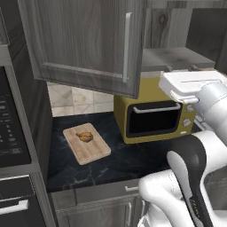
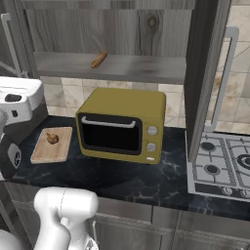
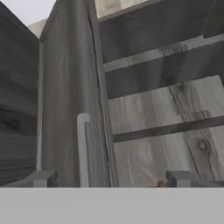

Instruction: Open the cabinet, retrieve the rolling pin, and place it next to the meat on the cutting board to prepare for tenderizing.

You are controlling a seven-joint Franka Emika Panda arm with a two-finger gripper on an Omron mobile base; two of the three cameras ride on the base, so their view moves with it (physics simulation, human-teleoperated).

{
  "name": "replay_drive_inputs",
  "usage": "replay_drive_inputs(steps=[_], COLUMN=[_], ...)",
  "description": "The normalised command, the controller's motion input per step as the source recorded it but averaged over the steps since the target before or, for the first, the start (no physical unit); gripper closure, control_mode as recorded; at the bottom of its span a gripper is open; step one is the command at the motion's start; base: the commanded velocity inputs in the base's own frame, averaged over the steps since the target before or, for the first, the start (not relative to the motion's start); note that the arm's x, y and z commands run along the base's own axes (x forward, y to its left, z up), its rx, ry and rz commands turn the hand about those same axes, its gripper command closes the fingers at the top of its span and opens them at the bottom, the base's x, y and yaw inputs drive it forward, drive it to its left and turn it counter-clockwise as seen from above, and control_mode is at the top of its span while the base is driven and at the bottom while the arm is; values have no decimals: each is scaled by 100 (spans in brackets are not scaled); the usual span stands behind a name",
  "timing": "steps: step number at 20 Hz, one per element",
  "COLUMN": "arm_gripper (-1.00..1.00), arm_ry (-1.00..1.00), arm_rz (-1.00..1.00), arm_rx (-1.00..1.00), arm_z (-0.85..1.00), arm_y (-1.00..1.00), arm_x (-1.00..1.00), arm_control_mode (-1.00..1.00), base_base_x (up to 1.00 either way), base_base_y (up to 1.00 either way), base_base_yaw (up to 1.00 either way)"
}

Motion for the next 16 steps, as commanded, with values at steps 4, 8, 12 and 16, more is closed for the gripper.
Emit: replay_drive_inputs(steps=[4,8,12,16], arm_gripper=[-100,-100,-100,-100], arm_ry=[0,0,1,2], arm_rz=[13,21,23,26], arm_rx=[12,12,4,0], arm_z=[0,0,-6,-19], arm_y=[-46,-33,-18,-5], arm_x=[2,43,71,80], arm_control_mode=[-100,-100,-100,-100], base_base_x=[0,0,0,0], base_base_y=[0,0,0,0], base_base_yaw=[0,0,0,0])
